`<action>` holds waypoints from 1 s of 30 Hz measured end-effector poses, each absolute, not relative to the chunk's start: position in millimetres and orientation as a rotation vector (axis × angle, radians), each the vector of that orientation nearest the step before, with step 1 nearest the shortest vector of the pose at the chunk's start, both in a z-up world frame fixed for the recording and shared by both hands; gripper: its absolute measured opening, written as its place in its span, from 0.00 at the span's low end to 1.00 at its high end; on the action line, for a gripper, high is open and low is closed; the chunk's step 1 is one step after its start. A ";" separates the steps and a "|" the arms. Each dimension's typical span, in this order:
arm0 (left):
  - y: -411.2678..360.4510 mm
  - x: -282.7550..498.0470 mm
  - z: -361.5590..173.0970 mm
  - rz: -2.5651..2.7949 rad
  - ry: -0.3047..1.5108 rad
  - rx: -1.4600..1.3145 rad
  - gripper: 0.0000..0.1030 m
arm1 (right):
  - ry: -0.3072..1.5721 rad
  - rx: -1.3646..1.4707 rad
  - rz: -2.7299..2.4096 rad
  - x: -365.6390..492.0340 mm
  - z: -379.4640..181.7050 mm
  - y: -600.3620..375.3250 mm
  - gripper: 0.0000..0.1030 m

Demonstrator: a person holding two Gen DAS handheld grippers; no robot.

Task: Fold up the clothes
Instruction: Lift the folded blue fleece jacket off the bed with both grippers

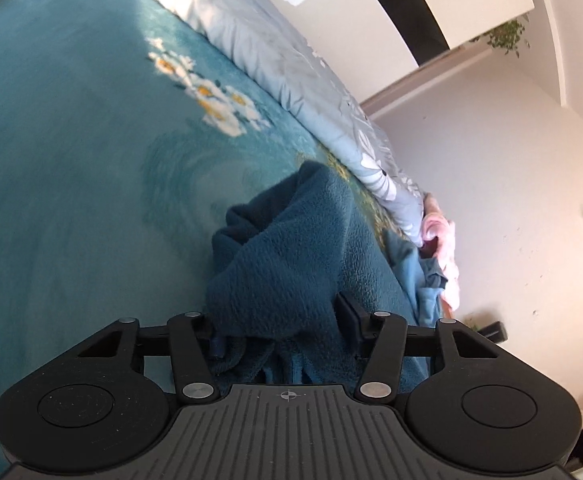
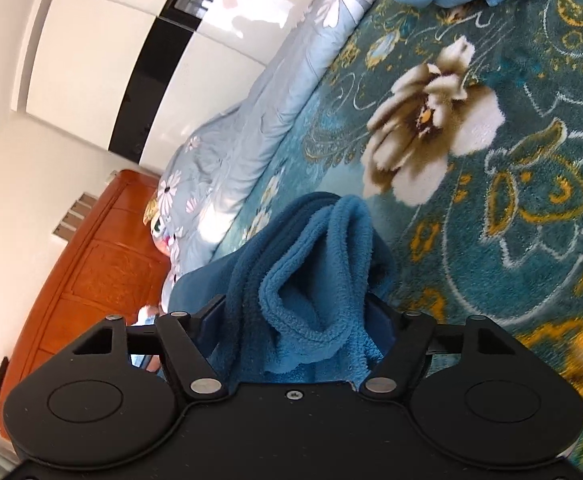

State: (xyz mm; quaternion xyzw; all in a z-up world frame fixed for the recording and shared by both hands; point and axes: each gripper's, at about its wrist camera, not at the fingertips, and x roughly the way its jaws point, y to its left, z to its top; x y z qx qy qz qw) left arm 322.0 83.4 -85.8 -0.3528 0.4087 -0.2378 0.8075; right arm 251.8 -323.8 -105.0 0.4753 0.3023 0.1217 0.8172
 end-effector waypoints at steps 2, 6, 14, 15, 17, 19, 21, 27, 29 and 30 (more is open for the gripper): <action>90.0 321.7 -92.3 -0.491 0.882 -0.778 0.56 | 0.662 0.996 0.272 253.8 -108.2 -322.0 0.76; 95.2 332.0 -92.3 -0.469 0.887 -0.774 0.73 | 0.669 1.008 0.279 255.1 -117.8 -319.8 0.81; 82.6 348.4 -107.1 -0.510 0.897 -0.808 0.81 | 0.659 1.012 0.296 257.9 -124.9 -315.1 0.87; 81.4 347.4 -109.1 -0.508 0.893 -0.821 0.81 | 0.655 1.011 0.294 257.6 -124.5 -314.5 0.86; 80.6 343.3 -110.6 -0.500 0.886 -0.841 0.81 | 0.652 1.013 0.289 255.8 -123.0 -312.8 0.85; 79.2 340.5 -108.2 -0.495 0.882 -0.834 0.81 | 0.648 1.015 0.288 254.2 -120.7 -310.6 0.82; 74.4 336.1 -102.8 -0.499 0.872 -0.807 0.78 | 0.639 1.019 0.290 251.7 -117.0 -307.5 0.76; 74.1 314.3 -88.0 -0.528 0.828 -0.808 0.63 | 0.607 0.991 0.299 235.7 -95.9 -300.6 0.59; 79.0 302.4 -82.3 -0.539 0.812 -0.812 0.63 | 0.605 0.973 0.318 227.4 -87.0 -297.9 0.59; 81.7 295.1 -79.8 -0.541 0.803 -0.815 0.63 | 0.604 0.964 0.327 223.4 -82.8 -296.2 0.59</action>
